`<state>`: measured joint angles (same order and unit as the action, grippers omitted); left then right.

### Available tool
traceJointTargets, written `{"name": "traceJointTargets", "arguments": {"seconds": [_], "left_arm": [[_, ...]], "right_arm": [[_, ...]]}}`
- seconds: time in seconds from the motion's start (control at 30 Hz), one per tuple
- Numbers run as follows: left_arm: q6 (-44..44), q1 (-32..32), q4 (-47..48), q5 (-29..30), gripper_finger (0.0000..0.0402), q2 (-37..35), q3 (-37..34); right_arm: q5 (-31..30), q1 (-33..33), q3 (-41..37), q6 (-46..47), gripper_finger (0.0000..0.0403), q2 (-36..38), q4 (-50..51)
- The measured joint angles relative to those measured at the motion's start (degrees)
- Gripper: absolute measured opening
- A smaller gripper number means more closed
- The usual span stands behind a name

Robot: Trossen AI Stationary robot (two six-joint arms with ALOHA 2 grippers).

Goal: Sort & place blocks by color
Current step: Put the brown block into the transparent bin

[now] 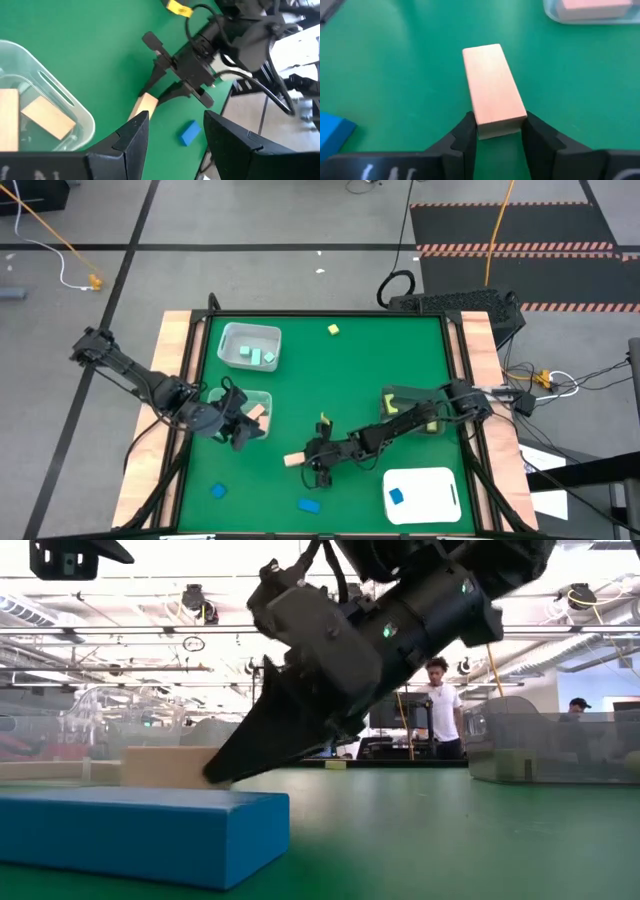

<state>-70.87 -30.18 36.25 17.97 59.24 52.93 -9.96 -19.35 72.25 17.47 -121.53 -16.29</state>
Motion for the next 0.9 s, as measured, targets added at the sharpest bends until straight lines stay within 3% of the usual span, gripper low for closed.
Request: {"name": "traceJointTargets", "arguments": {"seconds": [0.33,0.5,0.7,0.9], "left_arm": [[-3.6,2.4,-0.7,3.3,0.0191,0.0,0.0],[-1.7,2.5,-4.2,5.2,0.0191,0.0,0.0],[2.9,2.6,-12.5,10.3,0.0196,0.0,0.0],[8.0,4.2,-20.8,11.7,0.024,0.0,0.0]], "right_arm": [[-0.9,2.9,-0.1,-3.5,0.0106,11.2,14.5],[-7.8,3.9,0.0,-9.4,0.0106,19.3,19.5],[-12.9,4.2,0.0,-17.7,0.0106,26.0,19.0],[-14.4,4.2,0.0,-21.2,0.0106,28.9,14.6]]}}
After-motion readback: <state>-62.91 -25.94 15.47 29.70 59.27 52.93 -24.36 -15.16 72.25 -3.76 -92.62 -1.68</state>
